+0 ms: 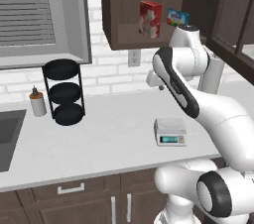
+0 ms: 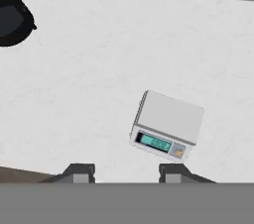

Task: Pick the cereal and place it on the digital scale for weighing, and close the cabinet.

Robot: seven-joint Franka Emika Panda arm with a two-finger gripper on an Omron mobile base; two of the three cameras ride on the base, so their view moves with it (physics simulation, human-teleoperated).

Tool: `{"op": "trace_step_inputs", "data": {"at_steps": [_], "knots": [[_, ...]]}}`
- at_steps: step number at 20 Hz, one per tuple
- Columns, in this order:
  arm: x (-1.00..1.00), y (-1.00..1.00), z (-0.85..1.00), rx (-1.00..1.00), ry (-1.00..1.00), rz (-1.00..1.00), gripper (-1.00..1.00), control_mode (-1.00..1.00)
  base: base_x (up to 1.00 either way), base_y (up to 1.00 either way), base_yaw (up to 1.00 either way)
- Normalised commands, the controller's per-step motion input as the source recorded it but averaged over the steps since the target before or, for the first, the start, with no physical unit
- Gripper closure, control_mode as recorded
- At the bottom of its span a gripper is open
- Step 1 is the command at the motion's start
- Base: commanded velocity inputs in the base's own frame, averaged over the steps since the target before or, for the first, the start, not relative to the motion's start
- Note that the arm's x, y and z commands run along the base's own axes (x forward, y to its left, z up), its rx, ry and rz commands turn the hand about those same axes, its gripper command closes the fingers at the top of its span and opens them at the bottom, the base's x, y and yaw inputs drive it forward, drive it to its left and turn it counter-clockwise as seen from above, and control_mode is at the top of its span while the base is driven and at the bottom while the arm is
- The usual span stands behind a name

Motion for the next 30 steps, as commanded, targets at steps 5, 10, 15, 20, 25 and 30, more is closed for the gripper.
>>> {"op": "trace_step_inputs", "data": {"at_steps": [5, 10, 15, 20, 25, 30], "knots": [[-0.33, 0.00, 0.00, 0.00, -0.02, 0.00, -1.00, -1.00, 0.00, 0.00, 0.00], [-0.61, 0.00, 0.05, 0.00, -0.21, 0.02, -1.00, -1.00, 0.00, 0.00, 0.00], [-0.27, 0.00, 0.50, 0.00, -0.24, 0.06, -1.00, -1.00, 0.00, 0.00, 0.00], [-0.27, 0.01, 0.74, 0.00, -0.29, 0.06, -1.00, -1.00, 0.00, 0.00, 0.00], [-0.13, 0.01, 0.72, 0.00, -0.38, 0.04, -1.00, -1.00, 0.00, 0.00, 0.00], [-0.04, 0.02, 0.59, 0.00, -0.42, 0.00, -1.00, -1.00, 0.00, 0.00, 0.00]]}}
